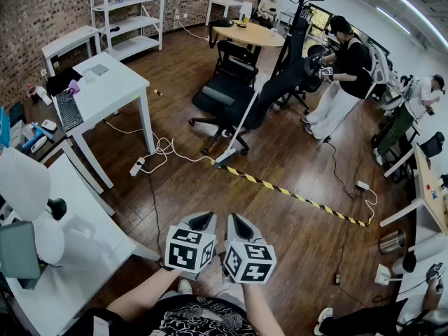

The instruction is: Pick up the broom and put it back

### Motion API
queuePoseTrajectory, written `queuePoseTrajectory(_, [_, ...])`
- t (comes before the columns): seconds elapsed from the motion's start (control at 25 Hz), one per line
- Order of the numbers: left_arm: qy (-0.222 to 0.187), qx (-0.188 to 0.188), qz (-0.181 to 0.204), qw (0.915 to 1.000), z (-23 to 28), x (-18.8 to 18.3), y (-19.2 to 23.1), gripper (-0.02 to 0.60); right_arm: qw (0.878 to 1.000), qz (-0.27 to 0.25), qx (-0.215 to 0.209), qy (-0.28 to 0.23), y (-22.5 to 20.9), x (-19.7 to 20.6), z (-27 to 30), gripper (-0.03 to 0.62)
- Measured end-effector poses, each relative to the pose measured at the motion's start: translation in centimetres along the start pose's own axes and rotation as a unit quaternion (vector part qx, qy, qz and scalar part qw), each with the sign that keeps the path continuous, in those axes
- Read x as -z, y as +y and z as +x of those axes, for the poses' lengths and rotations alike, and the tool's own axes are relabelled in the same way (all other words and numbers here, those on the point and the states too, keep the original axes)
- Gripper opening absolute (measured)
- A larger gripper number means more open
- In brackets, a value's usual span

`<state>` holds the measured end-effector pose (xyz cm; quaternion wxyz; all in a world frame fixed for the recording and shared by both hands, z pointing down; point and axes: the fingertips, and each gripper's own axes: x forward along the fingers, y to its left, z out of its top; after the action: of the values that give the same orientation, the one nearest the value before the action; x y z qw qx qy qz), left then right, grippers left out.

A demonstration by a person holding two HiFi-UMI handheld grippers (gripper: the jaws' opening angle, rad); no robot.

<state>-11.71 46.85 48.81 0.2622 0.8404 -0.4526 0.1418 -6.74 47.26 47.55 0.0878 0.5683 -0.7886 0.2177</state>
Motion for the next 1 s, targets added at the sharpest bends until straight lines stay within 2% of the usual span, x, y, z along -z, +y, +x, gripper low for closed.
queuePoseTrajectory(0.2, [-0.003, 0.002, -0.004, 1.0, -0.1, -0.4, 2.0, 0.005, 1.0, 0.0, -0.002, 0.001, 1.4, 0.0, 1.5, 0.0])
queuePoseTrajectory(0.48, [-0.004, 0.008, 0.004, 1.0, 1.9, -1.6, 2.5, 0.005, 1.0, 0.007, 0.0, -0.004, 0.5, -0.8, 3.4, 0.012])
queuePoseTrajectory(0.8, [-0.01, 0.0, 0.023, 0.9997, 7.2, -4.4, 3.3, 0.006, 1.0, 0.015, -0.019, -0.016, -3.2, -3.1, 8.2, 0.037])
queuePoseTrajectory(1.0, [-0.01, 0.001, 0.014, 0.9998, 12.5, -7.6, 3.8, 0.015, 0.999, 0.011, -0.027, -0.019, -7.2, -6.3, 12.3, 0.052])
